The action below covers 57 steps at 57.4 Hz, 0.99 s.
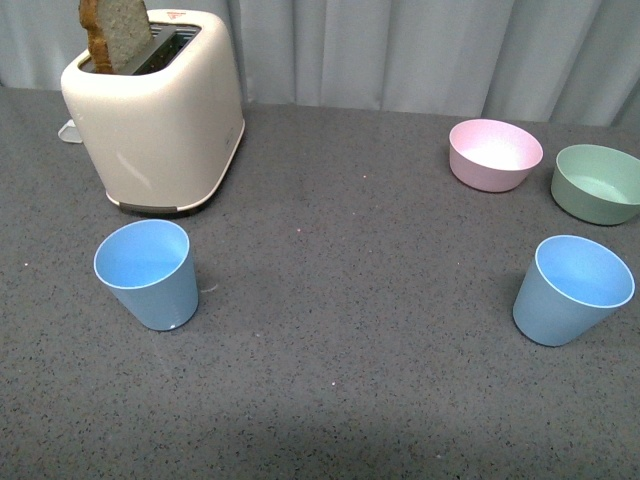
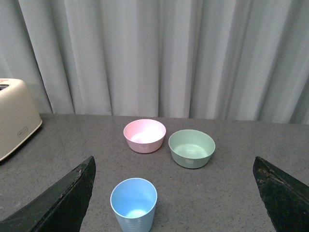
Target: Stack blue cups with both arms
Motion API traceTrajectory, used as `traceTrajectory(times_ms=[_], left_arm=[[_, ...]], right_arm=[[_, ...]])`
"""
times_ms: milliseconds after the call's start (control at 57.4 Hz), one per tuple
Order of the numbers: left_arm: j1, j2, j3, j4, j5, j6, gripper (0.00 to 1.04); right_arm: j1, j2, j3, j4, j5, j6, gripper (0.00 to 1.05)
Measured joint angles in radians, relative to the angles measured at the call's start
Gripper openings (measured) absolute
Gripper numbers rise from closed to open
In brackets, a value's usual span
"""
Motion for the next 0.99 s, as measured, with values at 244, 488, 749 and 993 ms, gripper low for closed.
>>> traceTrajectory(times_ms=[244,488,749,993], left_arm=[[0.000,0.000,0.000,0.000,0.000,0.000,0.98],[0.000,0.000,0.000,0.000,0.000,0.000,0.98],[0.000,0.000,0.000,0.000,0.000,0.000,0.98],[0.000,0.000,0.000,0.000,0.000,0.000,0.98]], right_arm=[[0.000,0.000,0.000,0.000,0.000,0.000,0.95],[0.000,0.000,0.000,0.000,0.000,0.000,0.95],[0.000,0.000,0.000,0.000,0.000,0.000,0.95],[0.000,0.000,0.000,0.000,0.000,0.000,0.95]])
